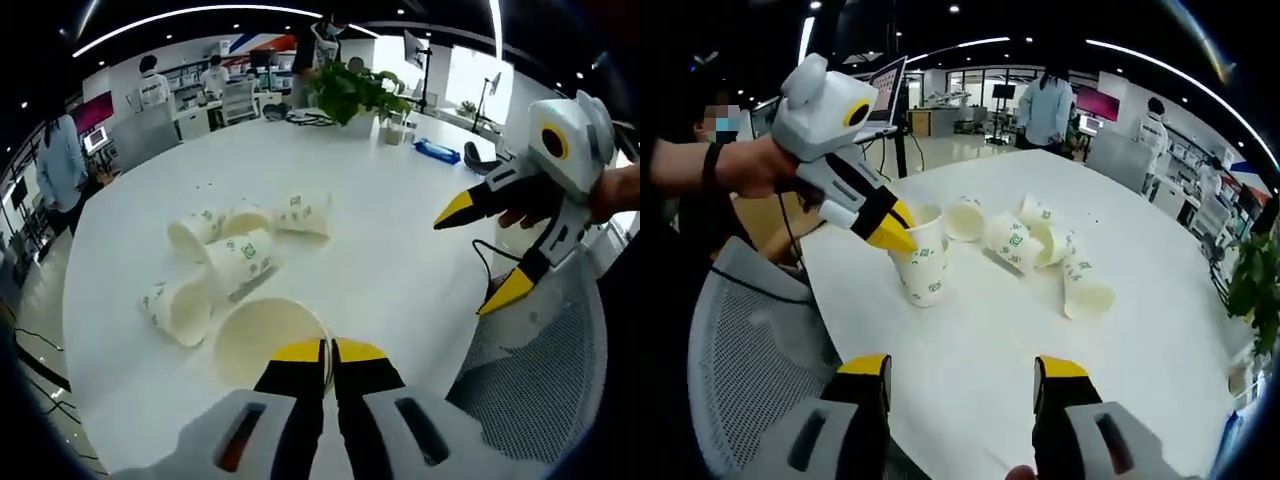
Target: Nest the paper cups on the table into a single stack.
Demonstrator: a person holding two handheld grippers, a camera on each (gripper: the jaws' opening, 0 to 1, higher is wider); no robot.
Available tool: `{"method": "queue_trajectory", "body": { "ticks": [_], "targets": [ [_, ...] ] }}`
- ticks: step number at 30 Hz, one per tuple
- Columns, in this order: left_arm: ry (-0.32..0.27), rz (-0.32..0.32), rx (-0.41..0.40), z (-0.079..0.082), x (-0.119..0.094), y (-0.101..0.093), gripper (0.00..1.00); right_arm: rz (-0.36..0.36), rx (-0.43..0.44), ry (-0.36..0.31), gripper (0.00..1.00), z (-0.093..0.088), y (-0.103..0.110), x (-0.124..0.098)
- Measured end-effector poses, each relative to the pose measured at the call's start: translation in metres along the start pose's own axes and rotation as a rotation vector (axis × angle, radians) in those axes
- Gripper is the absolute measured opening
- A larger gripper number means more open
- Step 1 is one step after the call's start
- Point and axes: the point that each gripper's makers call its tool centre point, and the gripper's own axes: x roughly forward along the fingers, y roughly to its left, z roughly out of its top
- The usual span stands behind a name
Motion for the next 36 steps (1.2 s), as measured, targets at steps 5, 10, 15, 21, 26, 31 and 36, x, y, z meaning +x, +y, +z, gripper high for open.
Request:
{"method": "queue_trajectory", "body": {
  "ticks": [5,10,15,21,26,31,36],
  "targets": [
    [0.01,-0.008,0.004,-0.001,0.004,-0.004,0.01,-0.005,0.01,0.0,0.57,-0.002,0.0,-0.001],
    [0.023,-0.002,0.006,-0.004,0.003,-0.005,0.08,0.0,0.009,0.007,0.56,-0.004,0.002,0.001],
    [-0.008,0.006,-0.013,0.003,-0.003,-0.005,0.12,0.003,0.02,0.004,0.56,-0.005,0.003,0.003],
    [-0.037,0.011,-0.027,0.01,-0.009,-0.005,0.14,0.015,0.02,0.006,0.56,-0.005,0.009,0.006],
    [-0.091,0.048,-0.043,0.017,-0.018,-0.003,0.2,0.012,0.033,0.0,0.56,-0.004,0.01,0.006],
    [-0.132,0.115,-0.073,0.018,-0.028,0.006,0.28,0.022,0.058,-0.001,0.56,-0.008,0.011,0.006],
    [-0.164,0.142,-0.133,0.012,-0.039,0.015,0.29,0.022,0.072,0.006,0.56,-0.013,0.013,0.004]
  ]
}}
